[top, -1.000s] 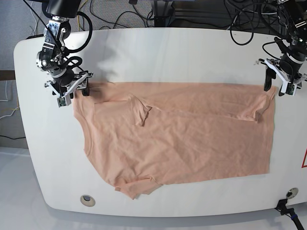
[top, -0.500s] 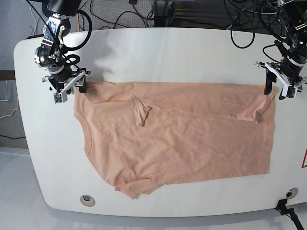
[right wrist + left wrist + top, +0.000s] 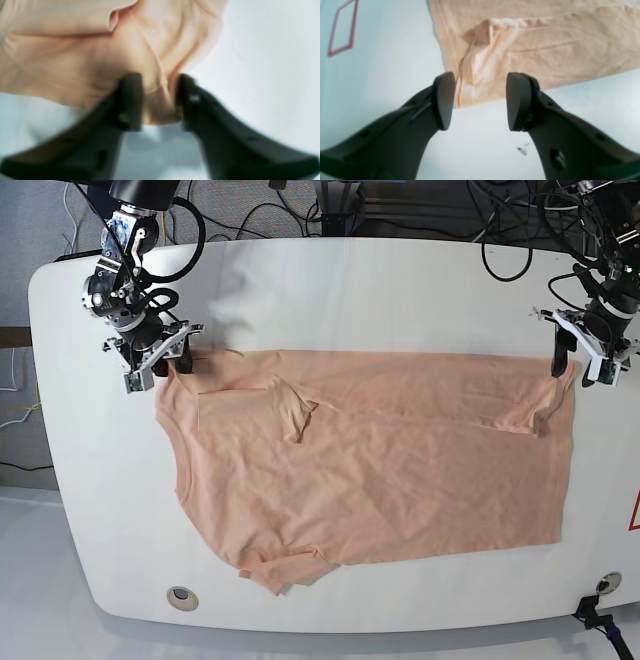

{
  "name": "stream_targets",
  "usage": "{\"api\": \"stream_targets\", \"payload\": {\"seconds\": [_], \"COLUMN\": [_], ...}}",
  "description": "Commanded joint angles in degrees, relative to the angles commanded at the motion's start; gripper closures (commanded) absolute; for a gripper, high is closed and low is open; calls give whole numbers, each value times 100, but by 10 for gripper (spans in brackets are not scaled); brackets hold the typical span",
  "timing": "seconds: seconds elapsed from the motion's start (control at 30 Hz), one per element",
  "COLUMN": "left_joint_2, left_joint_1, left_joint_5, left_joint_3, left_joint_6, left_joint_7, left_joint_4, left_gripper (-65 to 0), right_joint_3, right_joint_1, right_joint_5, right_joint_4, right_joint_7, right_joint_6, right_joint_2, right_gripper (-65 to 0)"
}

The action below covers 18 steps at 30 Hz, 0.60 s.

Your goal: Fold the T-shirt properly

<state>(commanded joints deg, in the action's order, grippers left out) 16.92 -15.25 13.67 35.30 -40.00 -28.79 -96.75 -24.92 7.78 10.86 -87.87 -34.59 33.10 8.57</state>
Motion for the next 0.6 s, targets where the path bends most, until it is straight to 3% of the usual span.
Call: {"api": "stream_targets", "payload": {"seconds": [0.07, 0.37, 0.6], "left_joint_2": [0, 9, 97], "left_joint_1": [132, 862, 1002], "left_joint_5": [0, -9, -26], "left_joint_3": [0, 9, 0], "left_joint_6": [0, 0, 0], "left_joint_7": [0, 0, 18], "left_joint_4": [334, 1635, 2084], "left_gripper": [-307, -307, -307], "right_joint_3": [0, -9, -9], "right_joint_1": [0, 0, 9], "right_joint_5": [0, 0, 0], "right_joint_4": [0, 0, 0], "right_joint_7": [0, 0, 0], "right_joint_6": [-9, -9, -9], "right_joint_2": [0, 0, 0], "right_gripper": [0, 0, 0]}}
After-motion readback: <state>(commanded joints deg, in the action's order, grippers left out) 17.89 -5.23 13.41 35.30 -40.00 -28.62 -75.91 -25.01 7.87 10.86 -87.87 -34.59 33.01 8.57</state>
